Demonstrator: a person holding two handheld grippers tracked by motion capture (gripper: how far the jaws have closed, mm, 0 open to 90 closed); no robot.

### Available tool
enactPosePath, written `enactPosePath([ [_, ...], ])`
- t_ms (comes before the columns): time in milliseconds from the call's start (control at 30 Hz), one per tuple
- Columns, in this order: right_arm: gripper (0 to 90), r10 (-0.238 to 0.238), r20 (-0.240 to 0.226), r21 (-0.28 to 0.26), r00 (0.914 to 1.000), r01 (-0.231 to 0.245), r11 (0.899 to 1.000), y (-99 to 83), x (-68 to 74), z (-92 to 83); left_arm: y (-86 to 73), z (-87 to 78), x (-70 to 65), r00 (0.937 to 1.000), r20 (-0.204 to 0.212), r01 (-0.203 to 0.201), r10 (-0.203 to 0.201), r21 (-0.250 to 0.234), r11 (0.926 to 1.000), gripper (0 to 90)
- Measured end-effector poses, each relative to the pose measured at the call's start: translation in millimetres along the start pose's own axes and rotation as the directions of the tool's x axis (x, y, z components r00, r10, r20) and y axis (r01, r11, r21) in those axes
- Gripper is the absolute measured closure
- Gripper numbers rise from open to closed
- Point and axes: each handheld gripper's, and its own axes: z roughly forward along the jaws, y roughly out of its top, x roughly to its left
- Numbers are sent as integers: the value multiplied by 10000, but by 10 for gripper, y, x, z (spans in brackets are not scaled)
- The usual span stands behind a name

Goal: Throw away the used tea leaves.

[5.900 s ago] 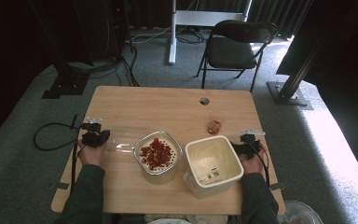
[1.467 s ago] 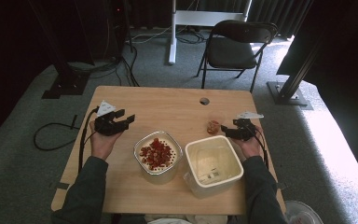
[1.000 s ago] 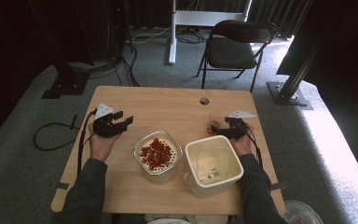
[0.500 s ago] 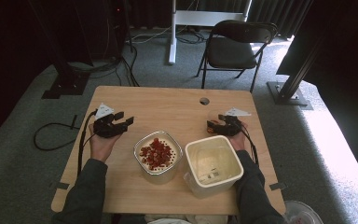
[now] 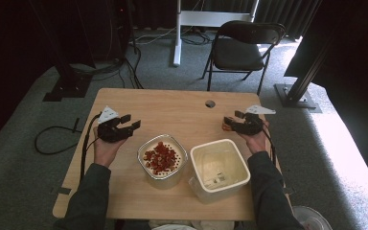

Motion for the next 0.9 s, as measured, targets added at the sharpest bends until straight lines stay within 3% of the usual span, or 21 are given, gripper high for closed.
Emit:
enactPosePath([
  [33, 350, 0, 0, 0, 10000, 0, 10000, 0, 0, 0, 0, 0, 0, 10000, 0, 0, 0, 0, 10000, 465],
  [100, 351, -213, -29, -135, 9998, 212, 9997, 174, 17, -182, 40, -5, -55, 9993, 356, -140, 143, -89, 9999, 465],
  [233, 352, -290, -128, -246, 9995, 286, 9993, 315, 56, -302, 80, -11, -121, 9983, 476, -324, 330, -136, 9994, 443],
  [267, 353, -329, -271, -302, 9991, 321, 9990, 418, 108, -375, 107, -17, -161, 9969, 702, -350, 364, -208, 9992, 442],
  [500, 353, -617, -847, -352, 9945, 589, 9976, 653, 367, -460, 186, -42, -288, 9934, 1000, -506, 563, -592, 9970, 416],
  [900, 356, -1492, -2051, -659, 9673, 1385, 9882, 1022, 984, -472, 200, -52, -531, 9758, 1964, -837, 961, -702, 9940, 367],
])
